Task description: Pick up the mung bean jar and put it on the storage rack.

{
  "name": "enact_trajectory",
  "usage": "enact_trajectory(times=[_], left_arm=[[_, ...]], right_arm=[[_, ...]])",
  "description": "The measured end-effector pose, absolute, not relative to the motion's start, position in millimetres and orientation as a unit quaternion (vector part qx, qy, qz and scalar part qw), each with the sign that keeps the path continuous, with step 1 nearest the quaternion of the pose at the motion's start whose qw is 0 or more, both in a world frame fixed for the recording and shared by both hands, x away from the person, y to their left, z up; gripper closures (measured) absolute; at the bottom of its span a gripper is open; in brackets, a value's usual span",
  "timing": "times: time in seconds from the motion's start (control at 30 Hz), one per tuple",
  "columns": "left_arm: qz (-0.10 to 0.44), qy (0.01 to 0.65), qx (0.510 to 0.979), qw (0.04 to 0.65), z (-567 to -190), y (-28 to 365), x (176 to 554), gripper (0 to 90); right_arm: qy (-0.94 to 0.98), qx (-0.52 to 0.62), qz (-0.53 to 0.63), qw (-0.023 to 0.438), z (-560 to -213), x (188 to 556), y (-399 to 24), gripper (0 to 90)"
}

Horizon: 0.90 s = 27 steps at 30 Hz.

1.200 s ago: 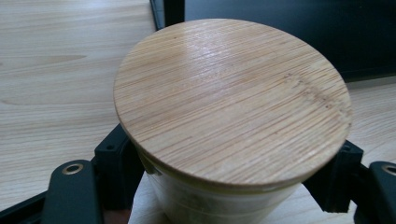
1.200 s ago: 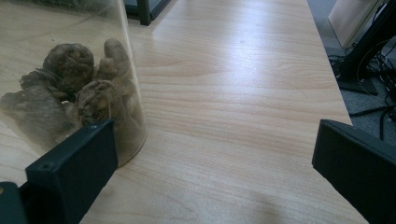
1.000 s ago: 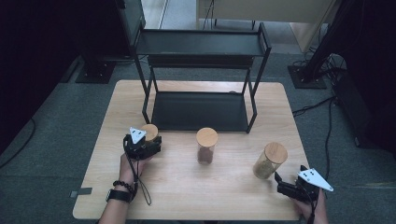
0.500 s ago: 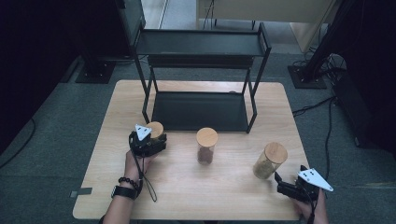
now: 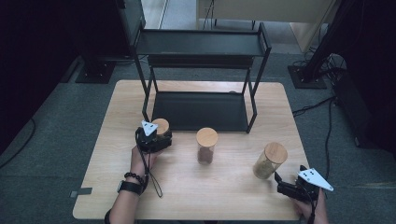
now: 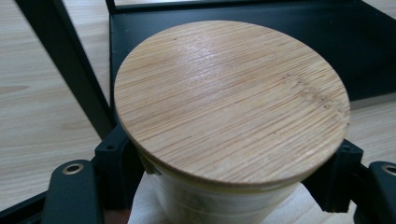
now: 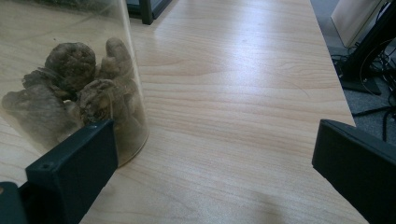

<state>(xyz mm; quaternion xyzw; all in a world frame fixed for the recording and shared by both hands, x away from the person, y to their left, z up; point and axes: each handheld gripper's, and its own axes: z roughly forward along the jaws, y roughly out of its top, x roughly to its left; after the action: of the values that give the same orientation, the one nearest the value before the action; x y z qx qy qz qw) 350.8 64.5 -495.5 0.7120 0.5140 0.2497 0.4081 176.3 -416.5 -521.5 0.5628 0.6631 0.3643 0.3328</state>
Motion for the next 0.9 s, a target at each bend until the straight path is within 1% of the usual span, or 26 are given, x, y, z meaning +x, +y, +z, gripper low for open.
enact_trajectory(times=[0.53, 0.9], left_arm=[[0.252, 0.515, 0.71, 0.409, -484.7, 47.6, 368.7, 25.4], [0.255, 0.523, 0.707, 0.403, -483.9, 45.2, 384.0, 25.4]], right_arm=[[0.665, 0.56, 0.365, 0.333, -521.4, 175.8, -416.1, 0.2], [0.665, 0.56, 0.365, 0.332, -521.4, 175.8, -416.2, 0.2]])
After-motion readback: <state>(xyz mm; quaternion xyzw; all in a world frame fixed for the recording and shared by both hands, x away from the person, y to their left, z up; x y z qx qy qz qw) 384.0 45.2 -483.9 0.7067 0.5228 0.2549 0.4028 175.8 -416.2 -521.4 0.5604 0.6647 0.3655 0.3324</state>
